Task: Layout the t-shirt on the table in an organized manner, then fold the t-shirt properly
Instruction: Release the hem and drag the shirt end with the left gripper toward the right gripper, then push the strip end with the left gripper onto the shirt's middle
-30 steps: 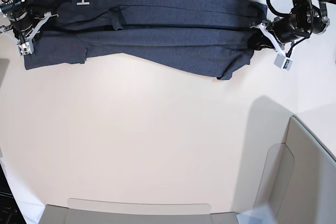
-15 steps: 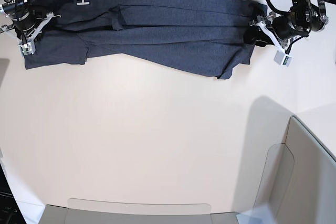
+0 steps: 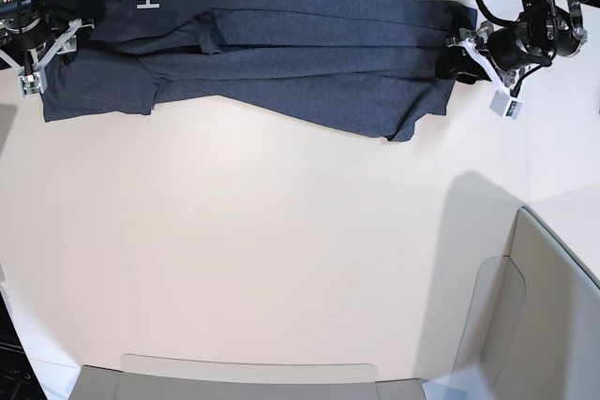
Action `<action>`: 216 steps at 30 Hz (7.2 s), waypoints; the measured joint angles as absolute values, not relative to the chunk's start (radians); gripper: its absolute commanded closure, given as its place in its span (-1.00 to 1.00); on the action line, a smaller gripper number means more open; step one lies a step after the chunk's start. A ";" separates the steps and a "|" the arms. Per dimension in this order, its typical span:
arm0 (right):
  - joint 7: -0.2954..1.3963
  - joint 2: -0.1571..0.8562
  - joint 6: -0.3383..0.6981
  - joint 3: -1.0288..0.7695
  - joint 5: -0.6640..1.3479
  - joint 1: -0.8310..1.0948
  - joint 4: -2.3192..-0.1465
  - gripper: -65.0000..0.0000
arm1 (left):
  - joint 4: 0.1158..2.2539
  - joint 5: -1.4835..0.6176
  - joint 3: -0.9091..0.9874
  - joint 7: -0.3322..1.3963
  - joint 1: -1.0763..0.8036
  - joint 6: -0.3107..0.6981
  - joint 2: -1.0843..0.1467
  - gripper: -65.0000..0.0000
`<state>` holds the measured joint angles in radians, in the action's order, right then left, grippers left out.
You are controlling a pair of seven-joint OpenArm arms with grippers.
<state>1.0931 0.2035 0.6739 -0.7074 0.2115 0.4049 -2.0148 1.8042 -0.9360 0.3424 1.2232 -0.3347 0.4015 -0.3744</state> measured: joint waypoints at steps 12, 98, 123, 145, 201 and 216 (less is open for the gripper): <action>1.100 0.174 0.675 -0.854 0.343 0.336 -2.030 -0.29 | 1.777 -0.952 0.722 1.209 -0.326 0.412 -0.319 0.10; 1.100 0.187 0.674 -0.926 0.073 0.266 -2.016 -0.28 | 1.886 -0.872 -0.868 1.183 0.151 0.366 -0.142 1.00; 1.100 0.163 0.674 -0.923 0.073 0.266 -2.014 -0.28 | 1.703 -0.591 -1.081 0.950 0.192 0.367 -0.044 -0.12; 1.100 0.166 0.675 -0.910 0.159 0.268 -1.946 -0.28 | 1.947 -0.668 -0.724 0.970 0.030 0.112 -0.226 0.97; 1.104 0.163 0.675 -0.878 0.161 0.271 -1.946 -0.28 | 1.795 -0.414 -1.193 0.967 0.247 -0.158 -0.122 0.99; 1.104 0.144 0.675 -0.878 0.163 0.271 -1.946 -0.28 | 1.751 -0.422 -1.203 0.914 0.285 -0.150 -0.101 0.99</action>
